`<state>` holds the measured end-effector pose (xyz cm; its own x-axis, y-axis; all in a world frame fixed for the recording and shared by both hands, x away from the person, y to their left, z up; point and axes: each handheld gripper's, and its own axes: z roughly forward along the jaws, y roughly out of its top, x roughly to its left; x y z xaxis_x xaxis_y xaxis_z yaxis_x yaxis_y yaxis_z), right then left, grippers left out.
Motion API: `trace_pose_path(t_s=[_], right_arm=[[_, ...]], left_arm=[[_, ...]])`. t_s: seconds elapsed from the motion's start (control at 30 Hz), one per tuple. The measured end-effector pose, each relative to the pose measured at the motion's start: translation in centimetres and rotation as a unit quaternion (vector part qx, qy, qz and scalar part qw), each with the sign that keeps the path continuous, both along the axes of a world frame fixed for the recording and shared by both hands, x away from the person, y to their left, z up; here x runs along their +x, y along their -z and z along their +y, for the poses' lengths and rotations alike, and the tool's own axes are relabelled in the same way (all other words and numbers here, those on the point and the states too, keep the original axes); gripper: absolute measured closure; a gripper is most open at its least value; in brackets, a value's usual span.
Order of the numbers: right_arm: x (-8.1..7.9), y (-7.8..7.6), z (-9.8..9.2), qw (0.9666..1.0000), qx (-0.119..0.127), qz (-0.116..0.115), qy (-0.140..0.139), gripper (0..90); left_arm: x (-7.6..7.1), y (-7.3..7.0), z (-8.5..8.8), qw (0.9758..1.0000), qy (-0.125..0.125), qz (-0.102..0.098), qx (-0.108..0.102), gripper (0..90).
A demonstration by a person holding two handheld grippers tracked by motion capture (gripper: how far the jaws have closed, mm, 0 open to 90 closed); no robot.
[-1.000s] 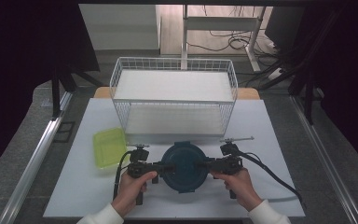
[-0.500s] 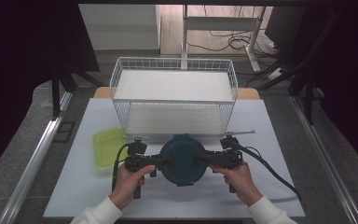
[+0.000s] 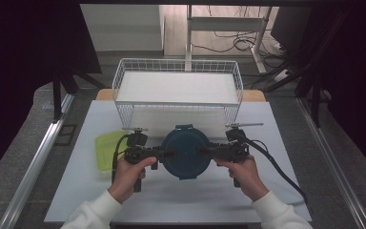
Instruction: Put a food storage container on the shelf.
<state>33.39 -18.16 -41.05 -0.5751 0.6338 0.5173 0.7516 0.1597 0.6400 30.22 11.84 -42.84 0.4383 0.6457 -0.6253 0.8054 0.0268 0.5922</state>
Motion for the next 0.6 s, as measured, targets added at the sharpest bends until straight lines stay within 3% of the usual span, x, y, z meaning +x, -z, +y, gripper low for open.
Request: trace_pose_path(t_s=[0.6], right_arm=[[1.6, -4.6, 1.1, 0.9995, 0.011, -0.031, 0.002, 36.1]], left_arm=[[1.8, -5.1, 1.1, 0.9994, -0.002, -0.033, 0.012, 33.5]])
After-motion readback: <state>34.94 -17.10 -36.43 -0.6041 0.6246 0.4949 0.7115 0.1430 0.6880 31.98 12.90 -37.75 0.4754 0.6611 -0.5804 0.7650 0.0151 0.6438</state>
